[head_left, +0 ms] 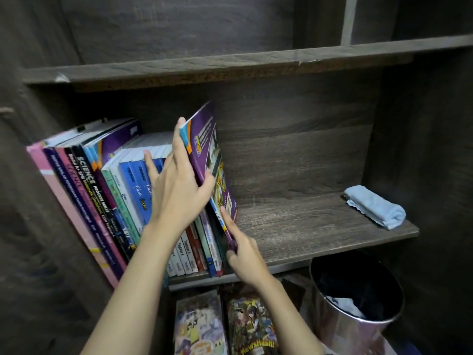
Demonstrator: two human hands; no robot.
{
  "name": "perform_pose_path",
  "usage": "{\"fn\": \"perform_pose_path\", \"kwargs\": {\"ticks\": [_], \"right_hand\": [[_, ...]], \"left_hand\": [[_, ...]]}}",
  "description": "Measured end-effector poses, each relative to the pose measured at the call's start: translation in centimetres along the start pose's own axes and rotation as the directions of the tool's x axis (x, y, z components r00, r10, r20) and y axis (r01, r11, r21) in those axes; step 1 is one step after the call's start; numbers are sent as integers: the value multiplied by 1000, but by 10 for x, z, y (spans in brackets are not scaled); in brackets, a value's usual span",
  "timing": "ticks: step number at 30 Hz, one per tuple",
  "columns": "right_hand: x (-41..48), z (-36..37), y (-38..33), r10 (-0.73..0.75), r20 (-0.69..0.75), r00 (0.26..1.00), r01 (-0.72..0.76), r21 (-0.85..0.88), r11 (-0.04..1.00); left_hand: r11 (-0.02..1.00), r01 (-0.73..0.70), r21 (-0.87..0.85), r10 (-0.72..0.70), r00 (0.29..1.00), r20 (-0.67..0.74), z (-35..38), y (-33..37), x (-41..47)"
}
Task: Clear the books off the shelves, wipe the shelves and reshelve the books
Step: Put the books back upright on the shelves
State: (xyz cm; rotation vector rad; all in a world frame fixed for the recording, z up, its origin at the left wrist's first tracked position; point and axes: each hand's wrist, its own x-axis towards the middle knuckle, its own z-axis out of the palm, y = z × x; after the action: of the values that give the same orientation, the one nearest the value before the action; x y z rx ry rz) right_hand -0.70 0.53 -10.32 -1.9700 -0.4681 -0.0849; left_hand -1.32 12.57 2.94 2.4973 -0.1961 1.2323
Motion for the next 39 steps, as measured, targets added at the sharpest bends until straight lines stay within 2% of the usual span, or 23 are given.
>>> {"fn": "perform_pose_path", "kwargs": {"ticks": [7, 13, 16, 22, 25, 29, 31, 33, 37, 39], "right_hand": [[3, 12, 15, 51, 72, 996, -57, 84, 995], [7, 8, 25, 7, 162, 987, -41, 206, 978], [9, 7, 31, 6, 182, 983, -62, 305, 950], [12, 14, 49, 75, 107, 991, -112, 397, 911], [11, 14, 51, 93, 116, 989, -129, 365, 922], [7, 8, 37, 80, 150, 986, -119, 279, 953], [7, 5, 18, 41, 115, 993, -71, 278, 958], [9, -1, -7, -47, 8, 999, 44, 237, 971], [18, -29, -62, -210, -176, 962, 236, 145, 961], [27, -44, -88, -260, -199, 945, 281, 85, 956]], "left_hand": [[993, -37, 114, 27, 996, 91, -6, -1, 2], [1000, -26, 17, 21, 963, 268, -26, -8, 19], [1000, -13, 14, 9, 961, 277, -26, -9, 19], [1000, -6, 19, 1, 966, 257, -19, -12, 16], [999, -43, 23, 36, 965, 261, -19, -15, 14], [988, -54, 142, 16, 967, 256, -29, -26, 3], [986, -67, 153, 26, 966, 256, -33, -34, -1], [990, -80, 116, 49, 966, 254, -36, -38, -3], [998, -45, 43, 34, 972, 234, -39, -36, -2], [999, -42, 30, 35, 978, 204, -38, -35, -3]]}}
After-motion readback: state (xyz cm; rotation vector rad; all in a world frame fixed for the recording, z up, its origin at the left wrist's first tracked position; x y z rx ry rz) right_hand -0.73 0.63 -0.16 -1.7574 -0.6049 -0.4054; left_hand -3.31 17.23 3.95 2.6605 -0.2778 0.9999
